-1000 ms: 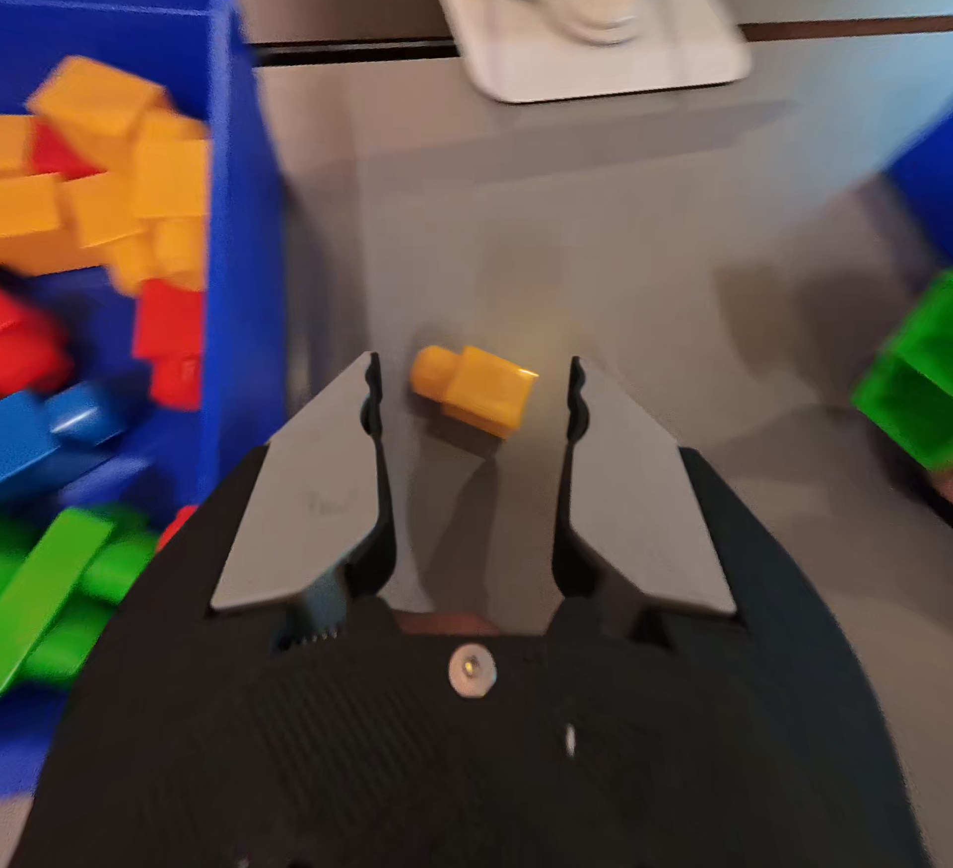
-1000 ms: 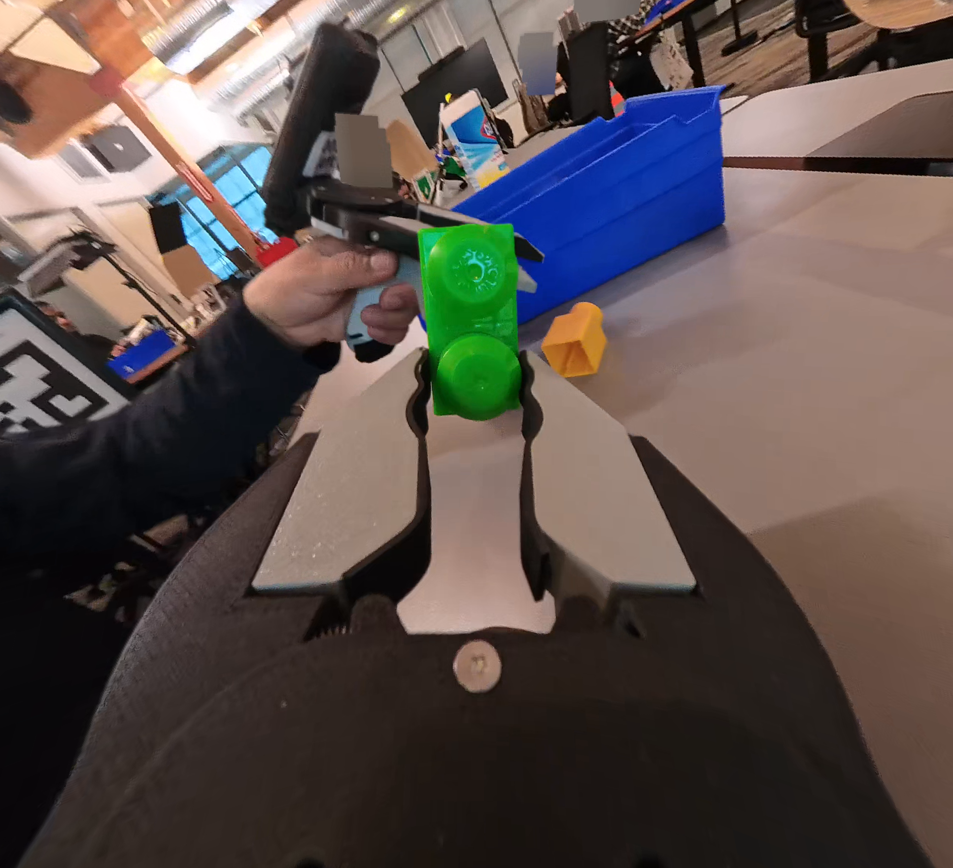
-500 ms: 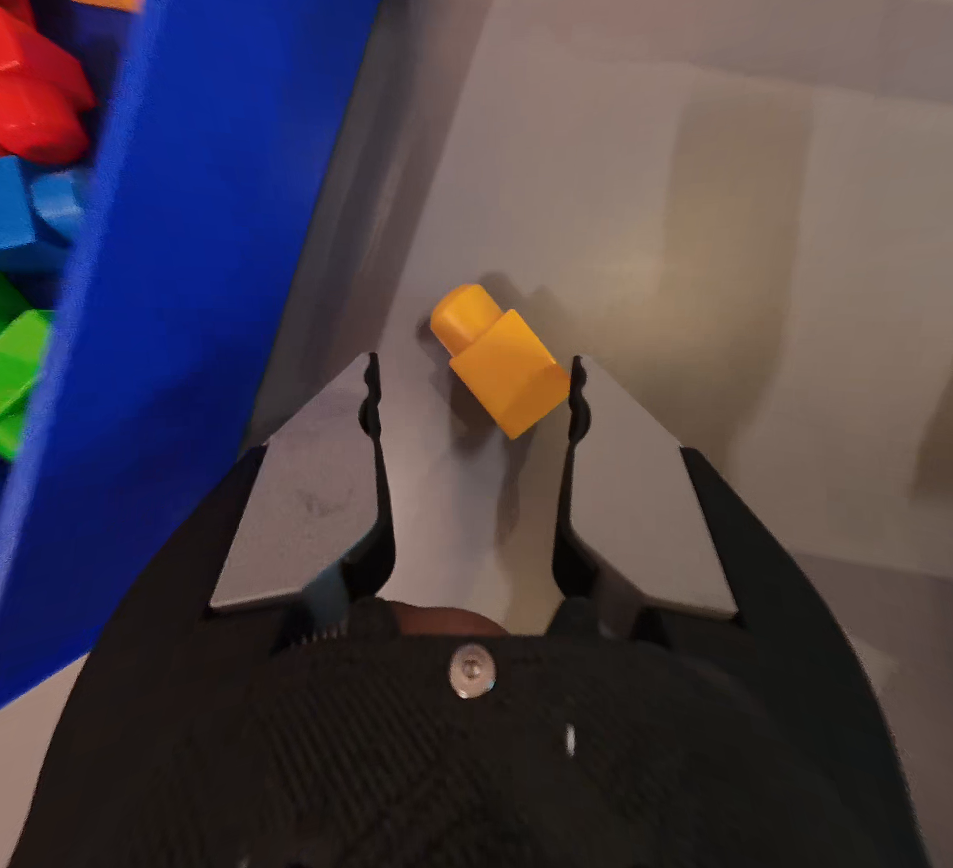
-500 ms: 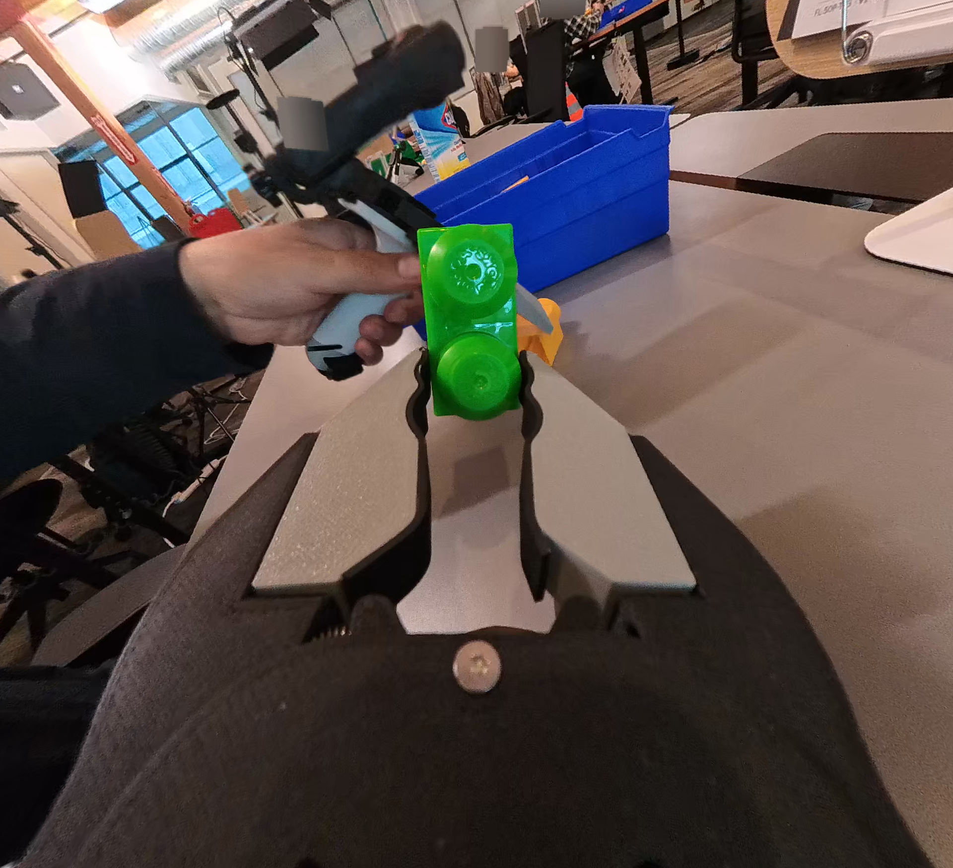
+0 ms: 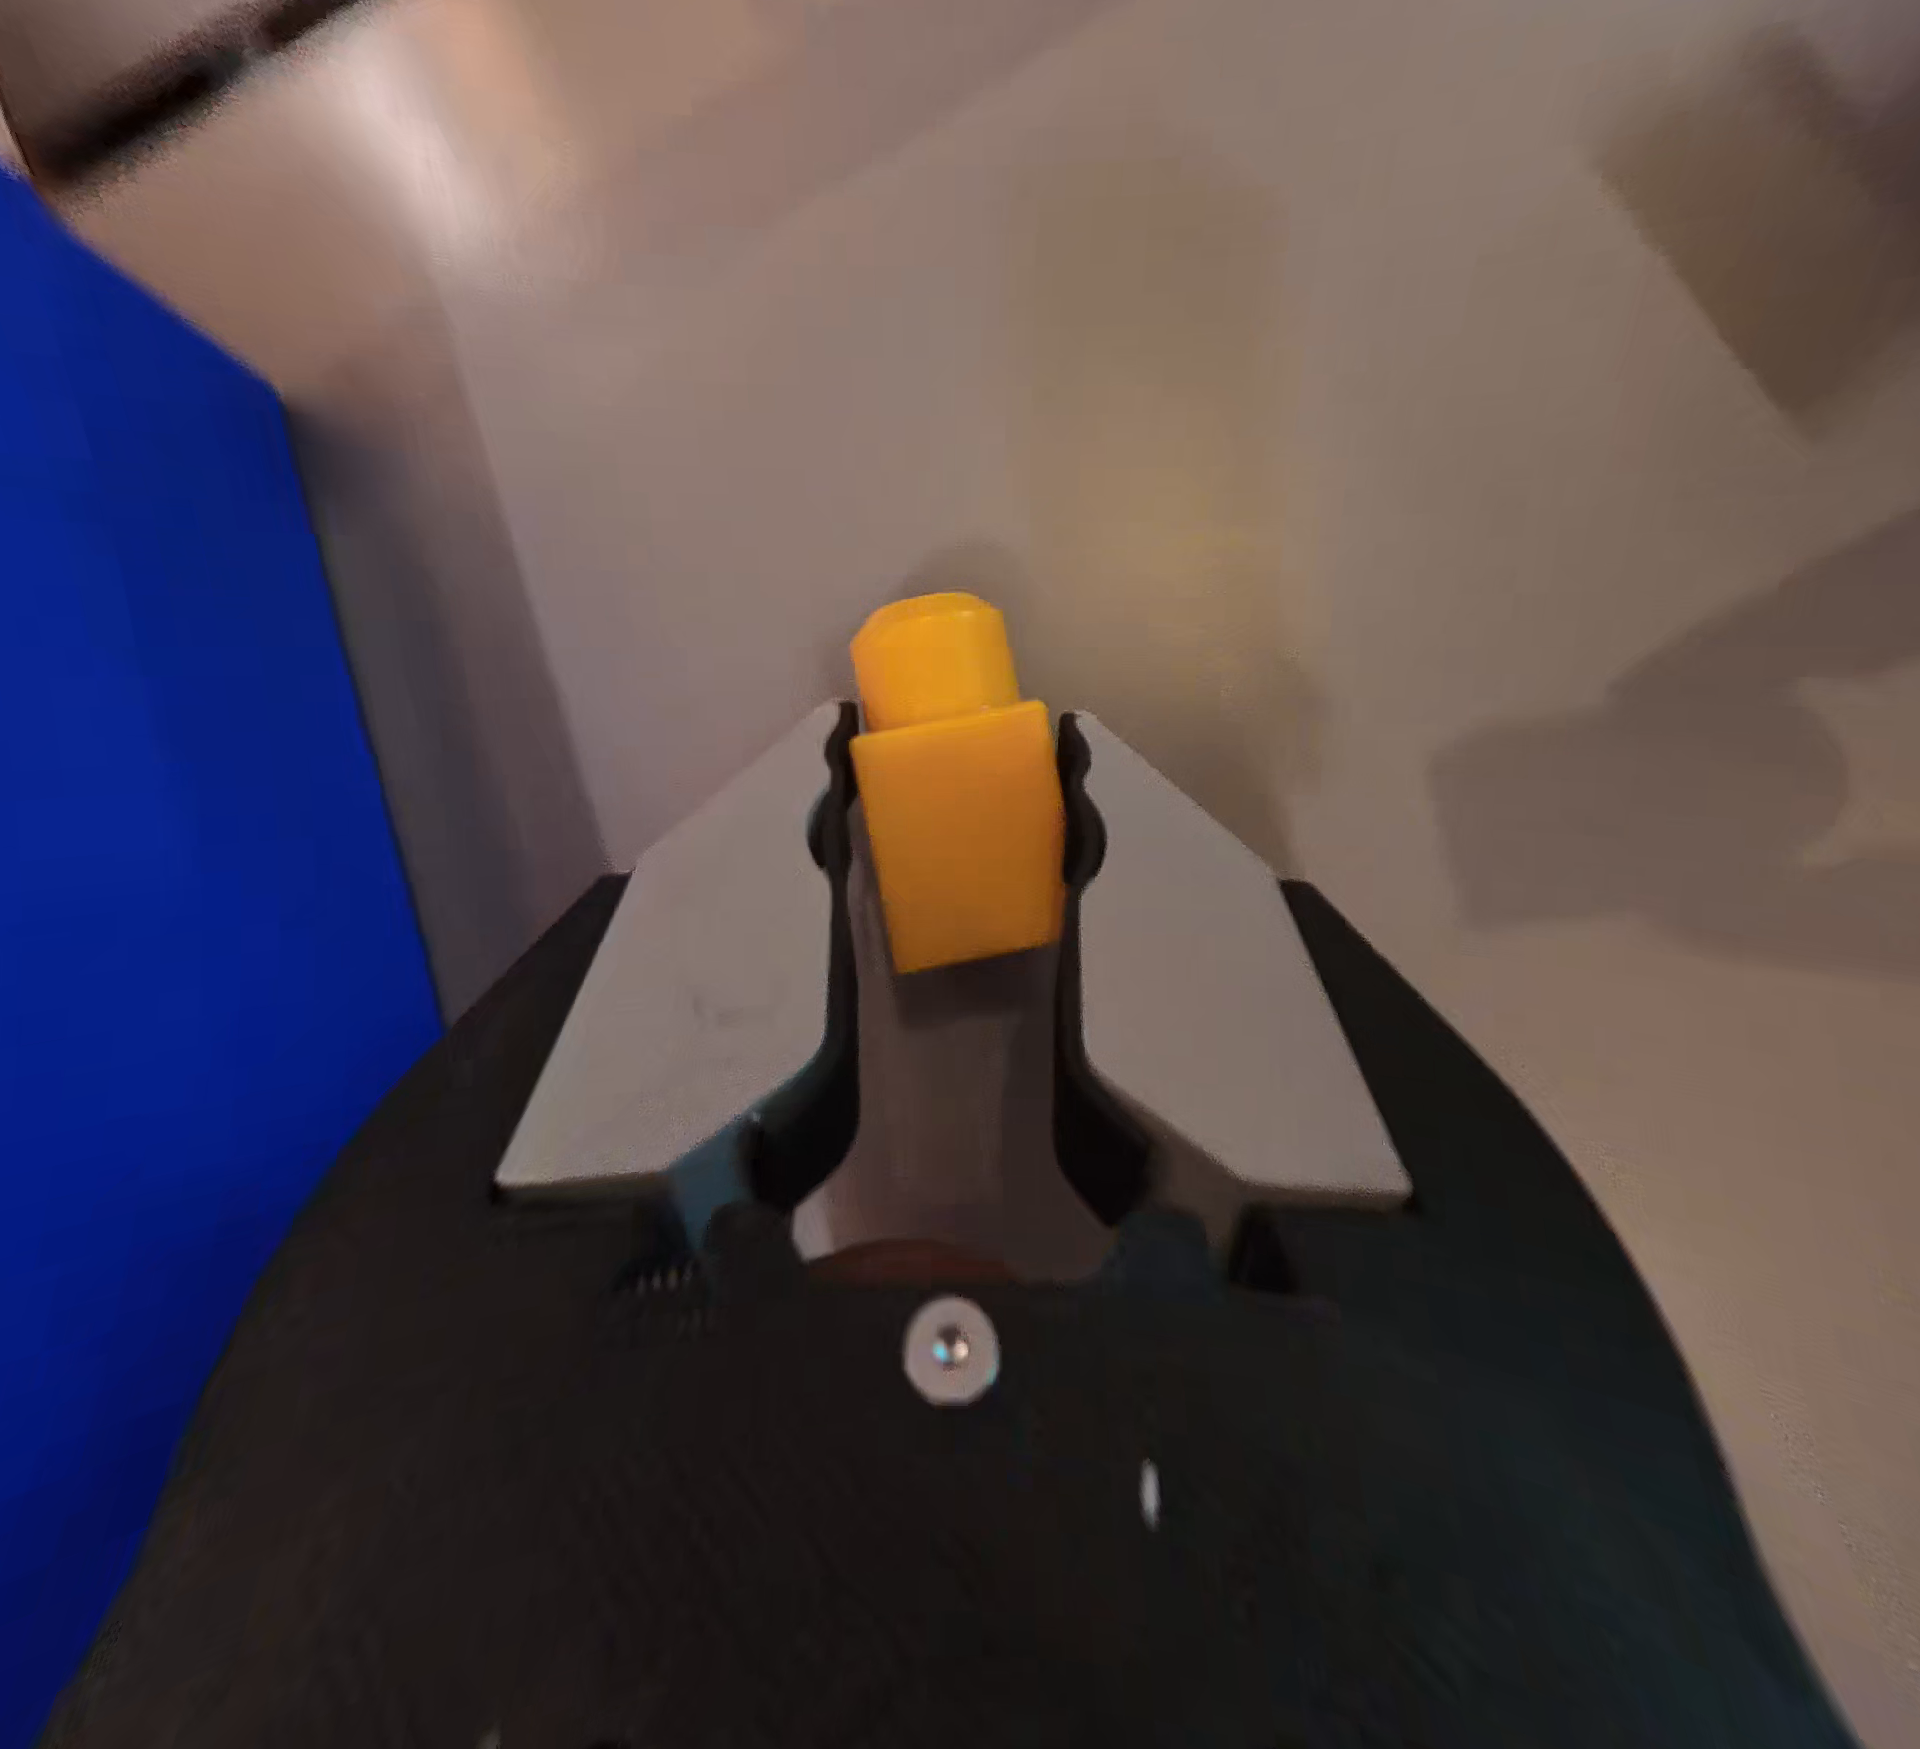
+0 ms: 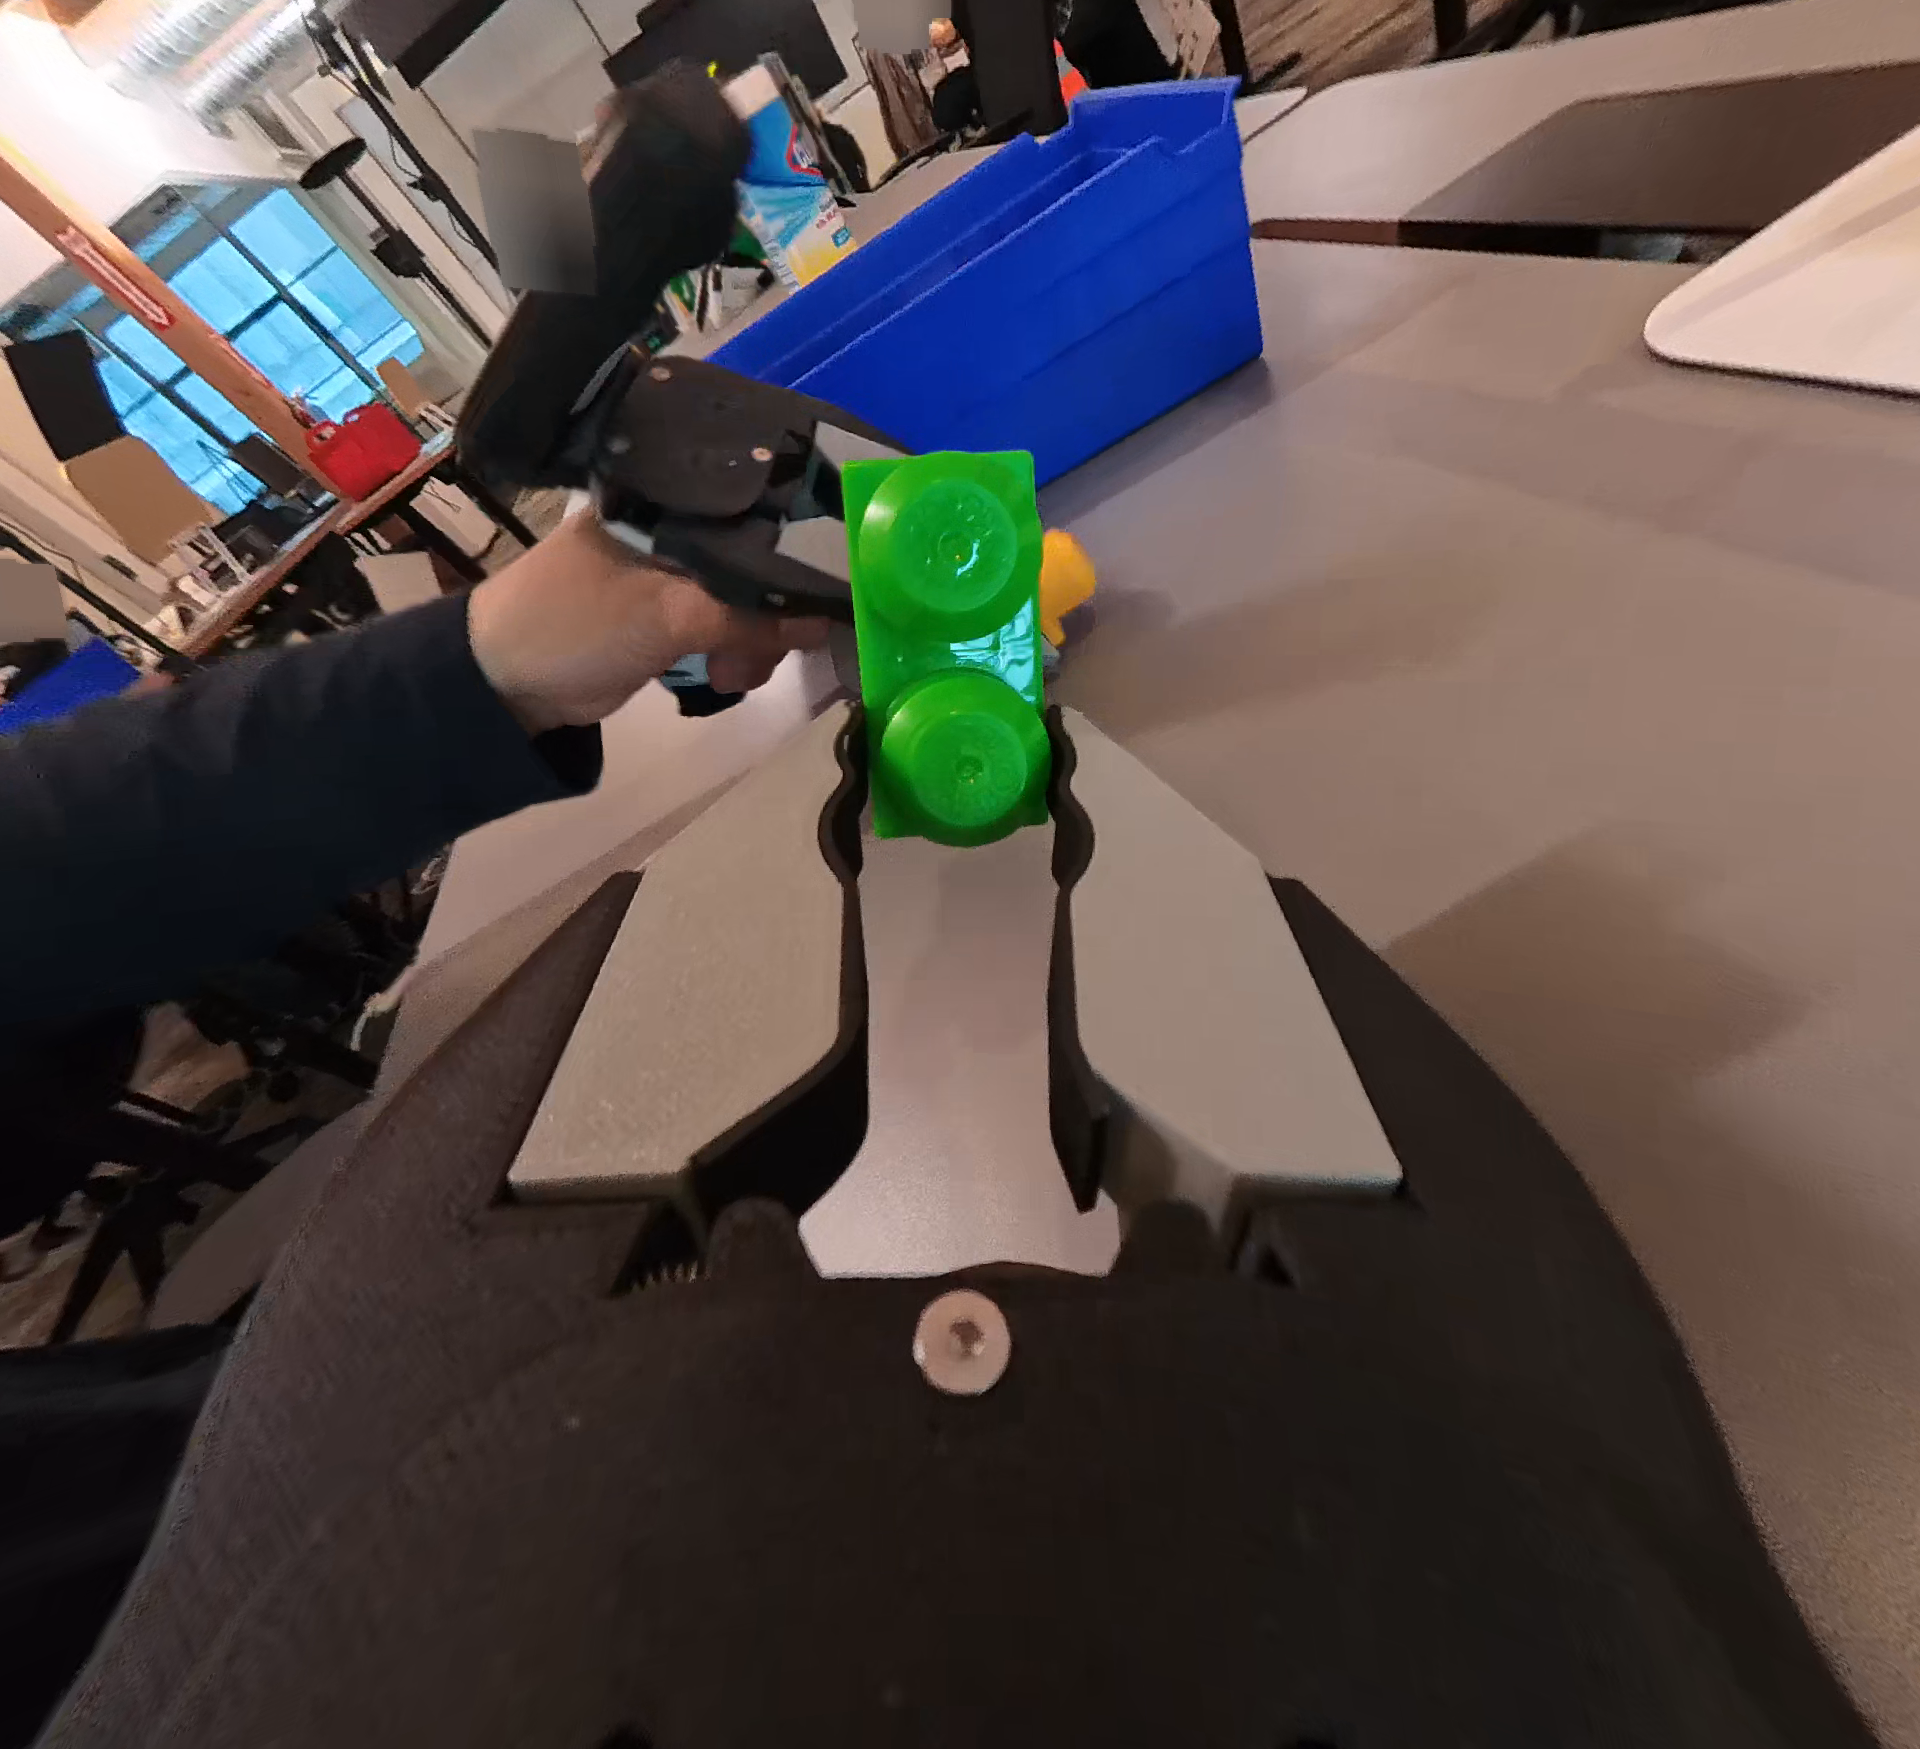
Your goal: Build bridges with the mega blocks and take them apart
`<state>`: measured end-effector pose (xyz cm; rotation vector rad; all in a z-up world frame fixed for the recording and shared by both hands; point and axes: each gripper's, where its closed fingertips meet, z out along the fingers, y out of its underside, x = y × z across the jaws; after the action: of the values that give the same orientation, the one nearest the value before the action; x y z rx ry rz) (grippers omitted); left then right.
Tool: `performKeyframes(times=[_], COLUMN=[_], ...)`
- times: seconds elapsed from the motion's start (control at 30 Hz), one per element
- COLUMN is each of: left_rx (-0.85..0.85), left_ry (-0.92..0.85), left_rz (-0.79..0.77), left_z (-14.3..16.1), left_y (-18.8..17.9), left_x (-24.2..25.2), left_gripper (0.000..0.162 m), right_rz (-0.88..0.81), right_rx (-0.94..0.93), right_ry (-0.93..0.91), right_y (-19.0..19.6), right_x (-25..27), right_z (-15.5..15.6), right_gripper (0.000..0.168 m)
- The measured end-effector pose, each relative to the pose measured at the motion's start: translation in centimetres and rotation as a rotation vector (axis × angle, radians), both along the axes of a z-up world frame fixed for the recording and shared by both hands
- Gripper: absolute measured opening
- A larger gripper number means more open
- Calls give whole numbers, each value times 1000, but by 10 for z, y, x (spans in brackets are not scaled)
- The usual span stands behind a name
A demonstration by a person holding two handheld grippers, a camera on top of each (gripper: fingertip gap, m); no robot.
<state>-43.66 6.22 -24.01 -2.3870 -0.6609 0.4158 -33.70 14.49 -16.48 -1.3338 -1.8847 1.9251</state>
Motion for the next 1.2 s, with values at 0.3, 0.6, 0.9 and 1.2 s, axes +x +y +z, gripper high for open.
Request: performKeyframes(times=[0.3, 0.6, 0.9, 1.2], left_rx=[123, 362, 384, 368], left_ry=[622, 657, 675, 704], left_rz=[-435, -688, -695, -709], left_z=[29, 66, 62, 56], left_y=[26, 42, 35, 45], left_x=[39, 96, 93, 99], left_gripper=[37, 37, 37, 36], right_rz=[82, 145, 158, 136], right_rx=[-42, 1, 8, 134], right_ry=[-140, -160, -221, -250], right_y=[-16, -26, -39, -40], right_x=[9, 20, 21, 22], right_z=[-7, 5, -5, -24], right_gripper=[31, 31, 31, 31])
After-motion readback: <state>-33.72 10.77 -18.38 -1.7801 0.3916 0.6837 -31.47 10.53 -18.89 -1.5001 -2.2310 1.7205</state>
